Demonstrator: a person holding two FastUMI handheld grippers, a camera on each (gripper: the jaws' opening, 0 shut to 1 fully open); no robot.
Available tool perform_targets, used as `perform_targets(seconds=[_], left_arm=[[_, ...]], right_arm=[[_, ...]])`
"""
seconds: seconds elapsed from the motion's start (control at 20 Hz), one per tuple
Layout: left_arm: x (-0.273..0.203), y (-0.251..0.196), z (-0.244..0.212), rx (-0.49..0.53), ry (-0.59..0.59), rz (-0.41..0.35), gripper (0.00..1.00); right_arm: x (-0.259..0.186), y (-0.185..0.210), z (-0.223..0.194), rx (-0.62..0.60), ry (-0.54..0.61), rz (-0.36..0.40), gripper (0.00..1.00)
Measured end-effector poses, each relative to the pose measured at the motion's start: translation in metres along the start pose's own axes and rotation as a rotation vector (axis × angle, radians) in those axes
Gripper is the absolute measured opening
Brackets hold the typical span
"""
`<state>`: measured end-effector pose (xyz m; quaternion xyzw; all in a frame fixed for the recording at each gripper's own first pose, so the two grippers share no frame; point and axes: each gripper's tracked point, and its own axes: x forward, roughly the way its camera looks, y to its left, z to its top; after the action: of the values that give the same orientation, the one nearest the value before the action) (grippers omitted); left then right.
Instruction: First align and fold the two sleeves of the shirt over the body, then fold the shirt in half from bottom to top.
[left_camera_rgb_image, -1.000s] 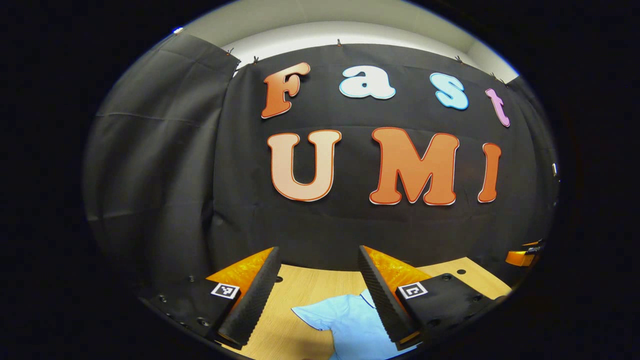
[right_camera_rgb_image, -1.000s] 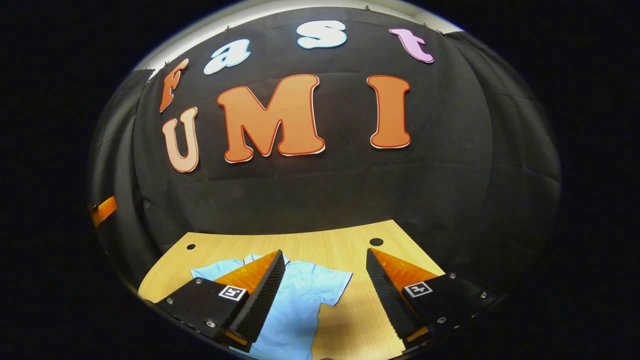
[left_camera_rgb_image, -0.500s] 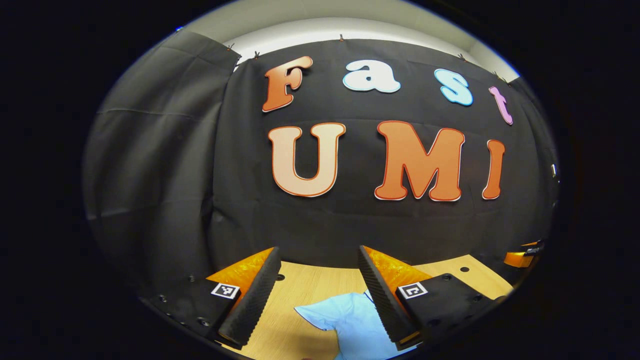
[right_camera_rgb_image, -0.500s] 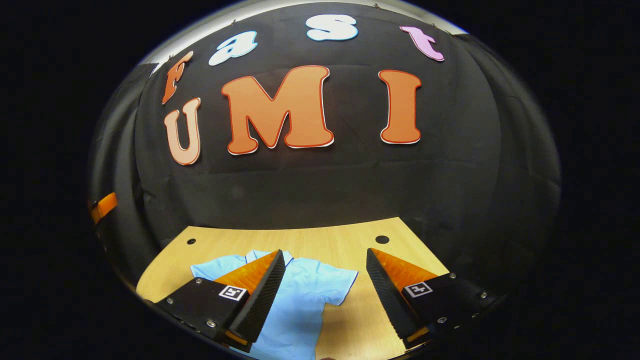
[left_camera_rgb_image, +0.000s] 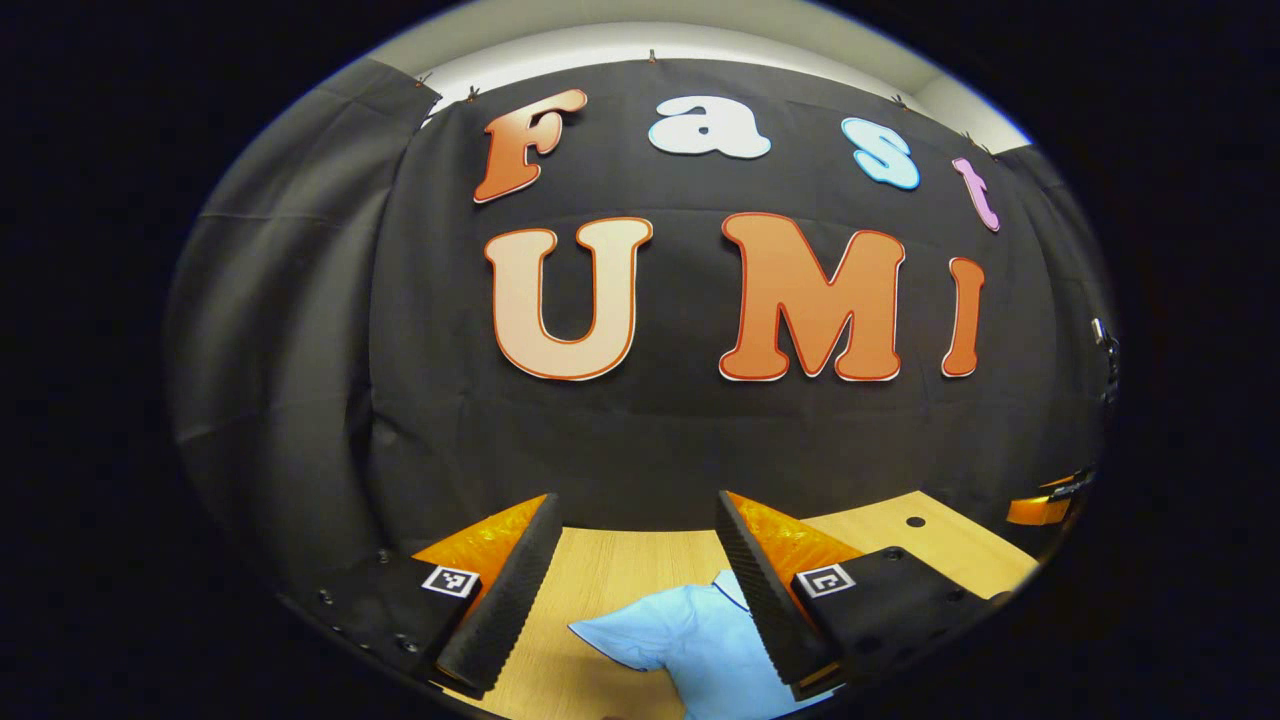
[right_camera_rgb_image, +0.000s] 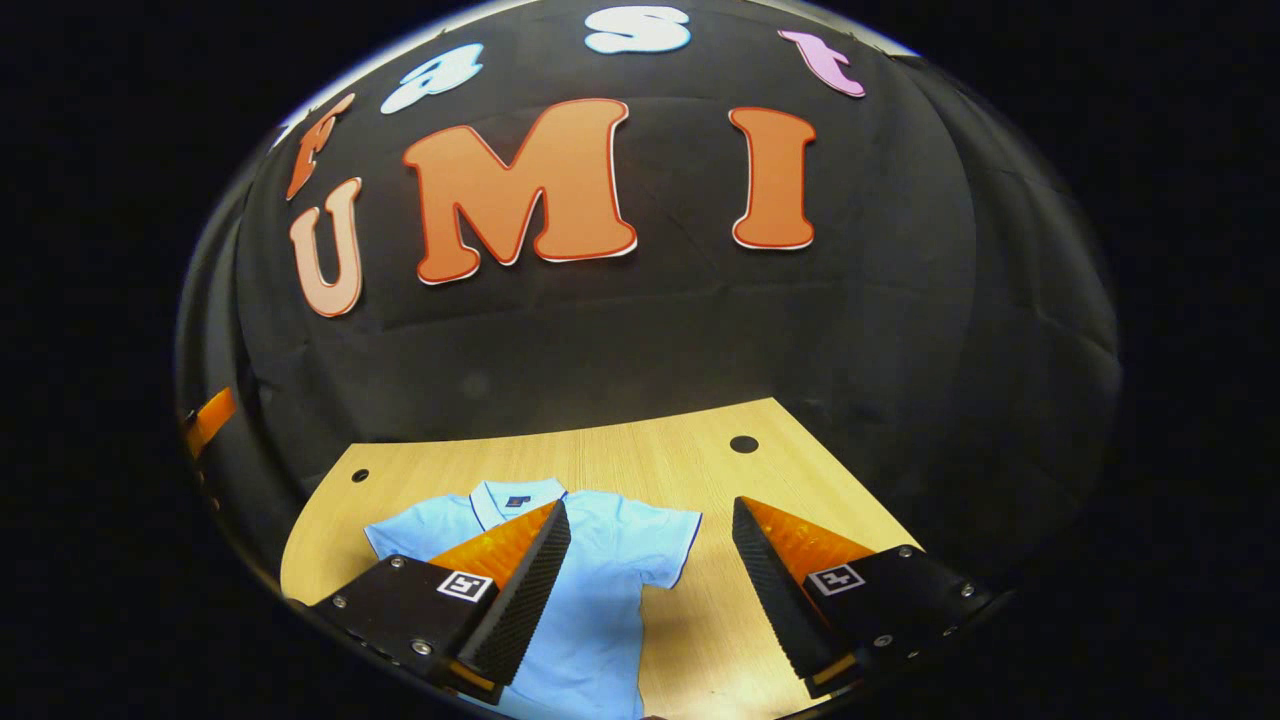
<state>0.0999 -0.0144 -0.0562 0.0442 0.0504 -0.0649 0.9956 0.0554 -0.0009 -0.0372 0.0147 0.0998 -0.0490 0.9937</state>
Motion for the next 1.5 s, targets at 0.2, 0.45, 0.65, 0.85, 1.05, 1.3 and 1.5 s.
perform_targets(seconds=[0.2, 0.45, 0.65, 0.85, 1.05, 1.3, 1.5], left_arm=[[0.01, 0.013, -0.008, 0.039, 0.016, -0.006, 0.99], [0.02, 0.029, -0.02, 0.057, 0.044, 0.003, 0.97], [0.029, 0.045, -0.028, 0.072, 0.057, 0.021, 0.99], [0.035, 0.055, -0.041, 0.067, 0.084, 0.041, 1.0], [0.041, 0.066, -0.055, 0.064, 0.115, 0.058, 1.0], [0.05, 0.071, -0.067, 0.056, 0.142, 0.066, 1.0], [0.054, 0.07, -0.073, 0.057, 0.162, 0.064, 0.98]], right_arm=[[0.035, -0.011, -0.007, 0.007, 0.083, -0.068, 0.99], [0.095, -0.016, -0.048, 0.056, 0.321, -0.097, 0.99], [0.148, -0.029, -0.09, 0.107, 0.514, -0.12, 0.98], [0.189, -0.042, -0.127, 0.137, 0.663, -0.167, 0.99], [0.208, -0.048, -0.167, 0.18, 0.802, -0.196, 1.0], [0.216, -0.047, -0.187, 0.192, 0.86, -0.204, 0.99], [0.219, -0.053, -0.196, 0.169, 0.877, -0.226, 0.9]])
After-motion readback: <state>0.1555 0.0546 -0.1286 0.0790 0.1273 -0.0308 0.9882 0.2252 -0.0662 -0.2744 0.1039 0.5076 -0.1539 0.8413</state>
